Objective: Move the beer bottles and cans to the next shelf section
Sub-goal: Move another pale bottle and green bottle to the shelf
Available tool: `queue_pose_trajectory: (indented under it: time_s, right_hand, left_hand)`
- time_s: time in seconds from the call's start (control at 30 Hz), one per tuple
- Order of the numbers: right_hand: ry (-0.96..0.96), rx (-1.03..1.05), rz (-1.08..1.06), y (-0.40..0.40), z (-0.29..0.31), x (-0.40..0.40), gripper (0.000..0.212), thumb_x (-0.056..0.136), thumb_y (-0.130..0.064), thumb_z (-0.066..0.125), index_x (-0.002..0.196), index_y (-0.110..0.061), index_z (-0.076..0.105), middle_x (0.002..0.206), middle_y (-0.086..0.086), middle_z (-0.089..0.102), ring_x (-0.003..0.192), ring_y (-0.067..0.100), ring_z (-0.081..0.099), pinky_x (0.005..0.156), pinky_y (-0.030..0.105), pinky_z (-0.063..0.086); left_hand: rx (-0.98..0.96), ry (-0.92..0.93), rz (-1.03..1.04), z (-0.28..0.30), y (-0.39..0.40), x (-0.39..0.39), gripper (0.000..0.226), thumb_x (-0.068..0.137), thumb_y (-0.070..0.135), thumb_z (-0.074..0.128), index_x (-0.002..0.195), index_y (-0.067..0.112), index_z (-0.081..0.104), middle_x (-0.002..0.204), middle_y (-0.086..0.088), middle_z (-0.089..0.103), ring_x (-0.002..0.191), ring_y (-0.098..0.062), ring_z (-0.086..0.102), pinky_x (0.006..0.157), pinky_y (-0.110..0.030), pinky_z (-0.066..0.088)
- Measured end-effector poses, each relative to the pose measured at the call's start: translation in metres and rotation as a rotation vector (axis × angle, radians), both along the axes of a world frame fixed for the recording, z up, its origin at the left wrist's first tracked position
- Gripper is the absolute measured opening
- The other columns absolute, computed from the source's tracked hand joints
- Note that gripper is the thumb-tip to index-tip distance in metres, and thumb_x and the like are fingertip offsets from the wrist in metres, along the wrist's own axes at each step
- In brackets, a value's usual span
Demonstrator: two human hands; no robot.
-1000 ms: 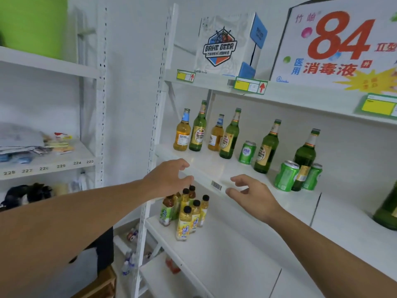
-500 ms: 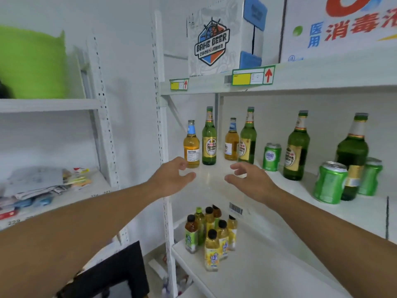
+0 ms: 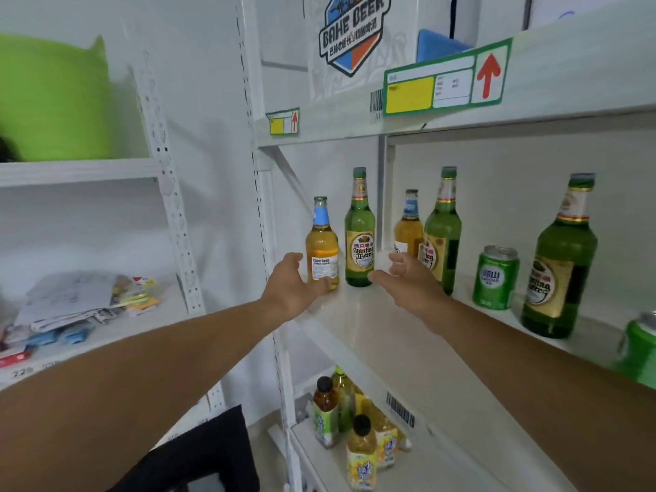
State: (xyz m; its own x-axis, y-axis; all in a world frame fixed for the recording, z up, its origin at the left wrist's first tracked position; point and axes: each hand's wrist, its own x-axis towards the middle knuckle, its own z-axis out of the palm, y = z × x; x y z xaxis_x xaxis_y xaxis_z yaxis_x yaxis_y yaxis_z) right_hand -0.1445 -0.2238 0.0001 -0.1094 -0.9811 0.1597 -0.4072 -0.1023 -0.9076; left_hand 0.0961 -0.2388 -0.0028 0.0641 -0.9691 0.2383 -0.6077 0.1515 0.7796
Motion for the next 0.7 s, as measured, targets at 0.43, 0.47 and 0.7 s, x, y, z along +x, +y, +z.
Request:
queue_pose_trajectory:
  time_s: [0.43, 0.47, 0.7]
  right_hand:
    - [-0.113, -0.032, -0.005, -0.098, 0.013, 0.03, 0.085, 0.09, -0.037, 0.086, 0.16, -0.035, 0.038, 0.146, -0.008, 0.055, 0.121, 0.012, 0.055, 0.092, 0.029, 0.046]
    - [-0.121, -0.036, 0.0, -0.105, 0.013, 0.034, 0.08, 0.089, -0.036, 0.087, 0.156, -0.035, 0.042, 0.14, -0.01, 0.058, 0.116, 0.011, 0.057, 0.087, 0.026, 0.047]
    - [-0.11, -0.087, -0.088, -0.127, -0.003, 0.045, 0.075, 0.082, -0.04, 0.092, 0.145, -0.028, 0.052, 0.133, -0.005, 0.068, 0.124, 0.02, 0.065, 0.104, 0.043, 0.058]
  left_hand:
    - [0.017, 0.217, -0.14, -0.008, -0.102, 0.003, 0.08, 0.083, 0.044, 0.092, 0.148, 0.028, 0.049, 0.126, 0.009, 0.065, 0.113, -0.013, 0.066, 0.087, -0.027, 0.054]
    - [0.008, 0.194, -0.132, -0.011, -0.106, 0.004, 0.074, 0.083, 0.048, 0.091, 0.144, 0.028, 0.053, 0.12, 0.011, 0.067, 0.107, -0.008, 0.067, 0.081, -0.024, 0.052]
    - [-0.028, 0.21, -0.055, -0.016, -0.106, -0.001, 0.072, 0.083, 0.051, 0.09, 0.141, 0.026, 0.055, 0.12, 0.007, 0.067, 0.107, -0.014, 0.067, 0.087, -0.029, 0.053]
